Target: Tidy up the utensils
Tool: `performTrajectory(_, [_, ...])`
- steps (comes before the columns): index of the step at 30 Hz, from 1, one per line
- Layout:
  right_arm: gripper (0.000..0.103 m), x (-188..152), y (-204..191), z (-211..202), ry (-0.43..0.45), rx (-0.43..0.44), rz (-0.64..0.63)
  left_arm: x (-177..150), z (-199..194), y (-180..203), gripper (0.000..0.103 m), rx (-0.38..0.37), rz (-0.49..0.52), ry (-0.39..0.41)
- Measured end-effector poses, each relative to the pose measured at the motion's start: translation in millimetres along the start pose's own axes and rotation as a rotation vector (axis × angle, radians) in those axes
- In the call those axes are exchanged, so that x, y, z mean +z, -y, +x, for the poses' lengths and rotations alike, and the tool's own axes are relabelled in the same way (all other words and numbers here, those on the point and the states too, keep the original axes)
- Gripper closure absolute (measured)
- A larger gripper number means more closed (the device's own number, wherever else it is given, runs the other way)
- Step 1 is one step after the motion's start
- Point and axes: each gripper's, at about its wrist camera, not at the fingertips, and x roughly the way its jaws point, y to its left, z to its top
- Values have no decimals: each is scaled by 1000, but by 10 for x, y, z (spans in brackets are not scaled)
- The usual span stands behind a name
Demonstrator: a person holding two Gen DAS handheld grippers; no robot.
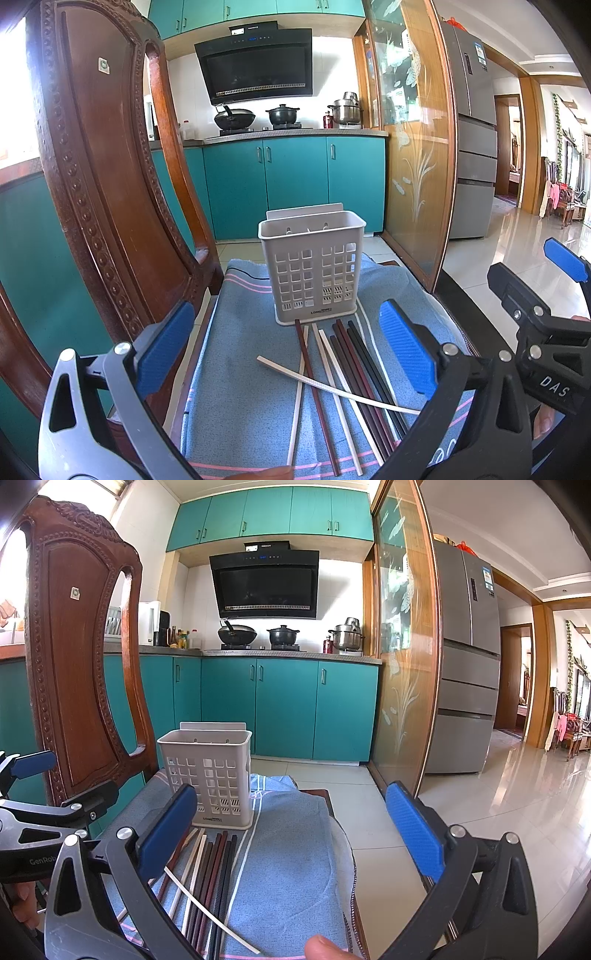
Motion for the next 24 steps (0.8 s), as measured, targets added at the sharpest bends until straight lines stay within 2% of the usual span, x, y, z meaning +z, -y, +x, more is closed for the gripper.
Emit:
performTrajectory(6, [3, -2, -1, 0, -1, -4, -3, -11, 16, 6, 3, 8, 4, -14])
performTrajectory(8, [3, 7, 1, 35, -20, -22, -8, -28, 100, 15, 3, 45, 24, -63])
performTrajectory(10, [3, 18, -3, 188, -101, -52, -50, -81, 239, -12, 3, 52, 33, -154])
performTrajectory(14, [3, -73, -130, 609, -284, -63, -227, -150, 351, -124, 3, -1, -17, -241])
performTrajectory(15, [5, -112, -162, 694, -319, -45, -248, -160, 359, -135, 3, 2, -18, -246])
performTrajectory(17, [19, -233, -276, 926, -448, 64, -290, -179, 373, -164, 5, 18, -10, -256])
performTrajectory(18, [23, -316, -364, 1073, -532, 138, -309, -186, 372, -174, 12, 30, -7, -257])
performTrajectory(19, [33, -390, -448, 1188, -601, 190, -327, -191, 366, -189, 24, 38, -6, -253])
performTrajectory(20, [46, -465, -544, 1289, -665, 257, -345, -192, 358, -208, 30, 44, -12, -253])
performTrajectory(22, [53, -537, -688, 1410, -716, 347, -345, -172, 353, -272, 45, 57, -37, -252])
performTrajectory(24, [57, -537, -812, 1490, -737, 421, -327, -153, 341, -393, 47, 75, -90, -242])
